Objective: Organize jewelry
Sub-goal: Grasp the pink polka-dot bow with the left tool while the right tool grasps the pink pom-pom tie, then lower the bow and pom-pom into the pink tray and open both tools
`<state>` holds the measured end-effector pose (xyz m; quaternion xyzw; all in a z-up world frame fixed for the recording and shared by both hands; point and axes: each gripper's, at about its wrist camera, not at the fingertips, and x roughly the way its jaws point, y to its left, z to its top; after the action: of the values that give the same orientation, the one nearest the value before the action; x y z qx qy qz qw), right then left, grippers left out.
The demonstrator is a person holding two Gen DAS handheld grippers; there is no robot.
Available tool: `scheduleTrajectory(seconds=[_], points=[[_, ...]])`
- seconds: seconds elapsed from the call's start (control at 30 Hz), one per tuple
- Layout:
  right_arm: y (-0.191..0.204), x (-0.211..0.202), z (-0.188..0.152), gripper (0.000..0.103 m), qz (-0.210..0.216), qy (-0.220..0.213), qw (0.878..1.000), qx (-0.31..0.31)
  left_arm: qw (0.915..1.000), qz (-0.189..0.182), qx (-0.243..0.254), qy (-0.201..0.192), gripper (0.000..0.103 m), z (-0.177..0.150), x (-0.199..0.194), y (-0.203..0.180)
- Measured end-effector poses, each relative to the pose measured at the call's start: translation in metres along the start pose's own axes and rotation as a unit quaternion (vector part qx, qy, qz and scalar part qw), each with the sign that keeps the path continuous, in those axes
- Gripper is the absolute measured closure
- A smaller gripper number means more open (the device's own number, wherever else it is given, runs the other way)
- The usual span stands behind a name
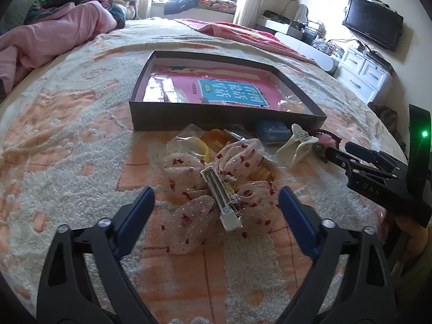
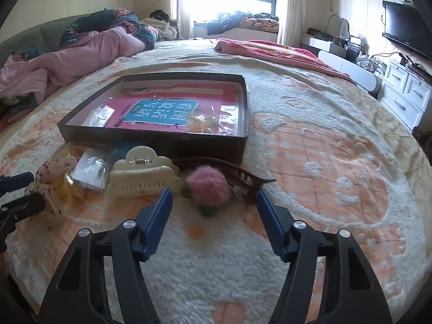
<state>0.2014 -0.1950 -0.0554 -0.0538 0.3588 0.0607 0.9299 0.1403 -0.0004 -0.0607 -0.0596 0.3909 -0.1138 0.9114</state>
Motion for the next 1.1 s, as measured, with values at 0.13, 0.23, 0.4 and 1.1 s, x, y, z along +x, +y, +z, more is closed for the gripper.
scheduleTrajectory(seconds=[0.13,0.23,0.4,1.1], points=[[0.005,0.012,0.005,0.052,-0.008,0.01,1.0,-0.005,1.0,0.001,-0.002,0.009,0.045,0.0,0.003,0.0],[0.005,0.019,0.005,0.055,-0.013,0.019,1.0,-0.002,0.9999,0.001,-0.002,0.015,0.06,-0.001,0.005,0.001],[0.002,0.02,0.005,0.071,-0.005,0.018,1.0,0.006,0.9998,-0.011,-0.005,0.016,0.081,-0.002,0.001,0.004],[-0.016,-0.022,-0.009,0.089,0.039,-0.002,0.998,0.04,0.9988,-0.042,0.019,-0.019,0.085,0.01,-0.039,-0.012]])
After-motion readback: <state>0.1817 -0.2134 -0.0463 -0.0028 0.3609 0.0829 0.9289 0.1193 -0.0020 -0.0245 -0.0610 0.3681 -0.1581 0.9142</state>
